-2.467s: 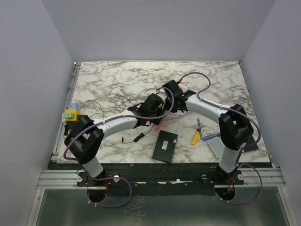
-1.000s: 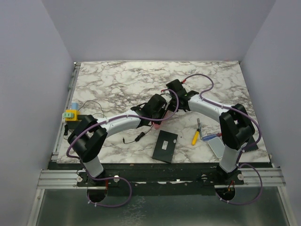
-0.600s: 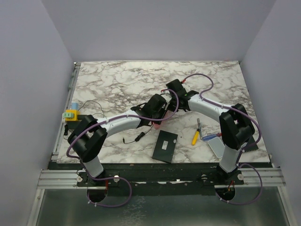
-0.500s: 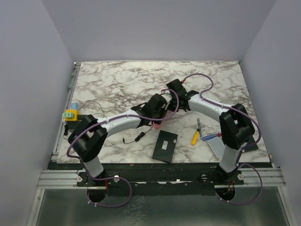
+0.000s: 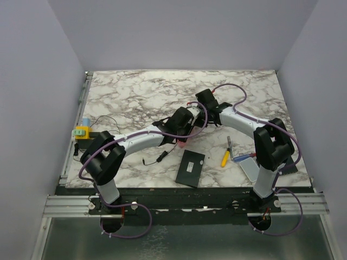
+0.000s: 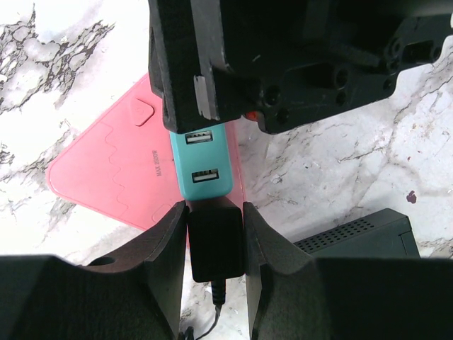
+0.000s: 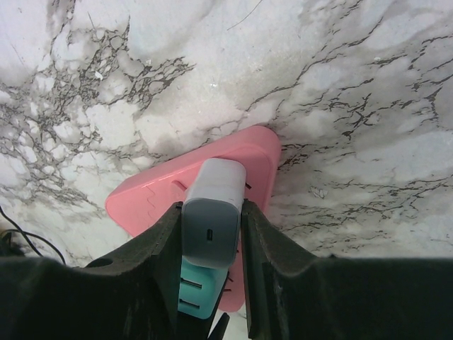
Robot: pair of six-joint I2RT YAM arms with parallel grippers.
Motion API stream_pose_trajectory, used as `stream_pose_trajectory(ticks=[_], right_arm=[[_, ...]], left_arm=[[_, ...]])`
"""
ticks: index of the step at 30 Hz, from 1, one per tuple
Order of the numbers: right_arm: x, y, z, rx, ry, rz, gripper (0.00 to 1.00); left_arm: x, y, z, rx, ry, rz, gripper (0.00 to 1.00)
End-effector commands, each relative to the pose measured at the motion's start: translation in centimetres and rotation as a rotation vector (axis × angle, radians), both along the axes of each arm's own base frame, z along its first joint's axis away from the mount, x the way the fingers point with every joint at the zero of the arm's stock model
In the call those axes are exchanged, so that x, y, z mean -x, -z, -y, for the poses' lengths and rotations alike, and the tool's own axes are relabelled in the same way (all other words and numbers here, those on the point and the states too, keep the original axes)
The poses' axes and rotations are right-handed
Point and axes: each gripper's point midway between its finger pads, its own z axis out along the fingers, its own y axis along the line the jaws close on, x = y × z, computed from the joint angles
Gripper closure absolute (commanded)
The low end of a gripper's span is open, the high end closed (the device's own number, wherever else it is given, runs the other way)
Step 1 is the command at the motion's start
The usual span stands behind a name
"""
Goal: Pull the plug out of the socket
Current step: Remove the plug from the socket.
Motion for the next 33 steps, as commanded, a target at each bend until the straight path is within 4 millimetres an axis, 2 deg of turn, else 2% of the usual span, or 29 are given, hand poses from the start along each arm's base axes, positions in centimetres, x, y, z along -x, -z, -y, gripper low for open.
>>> stream_pose_trajectory(ticks=[1, 4, 8, 16, 28, 32, 33], right_arm=[[-0.2, 1.2, -0.4, -0.023, -0.001, -0.036, 1.0], [-0.5, 0.5, -0.7, -0.073, 0.043, -0.013, 1.0], [-0.9, -0.6, -2.2, -0.137, 0.048, 0.016, 1.0], [-1.6, -1.2, -4.3, -0.094, 0.004, 0.013, 1.0], [-2.1, -1.5, -5.0, -0.02, -0.016, 0.016, 1.0], [-1.7, -1.7, -4.9, -0.033, -0.034, 0.045, 1.0], [-1.7, -1.9, -4.8, -0.033, -0.052, 0.061, 1.0]], left_arm=[[3.4, 4.2, -0.5, -0.086, 0.079, -0.143, 1.0], [3.5, 4.2, -0.4, -0.083, 0.08, -0.147, 1.0], [3.7, 4.5, -0.2, -0.079, 0.091, -0.16, 1.0], [4.1, 4.4, 0.4, -0.062, 0.134, -0.17, 1.0], [4.2, 4.8, 0.7, -0.06, 0.15, -0.183, 1.0], [3.4, 3.7, 0.4, -0.059, 0.107, -0.141, 0.99], [3.2, 3.1, 0.5, -0.049, 0.106, -0.131, 0.93]])
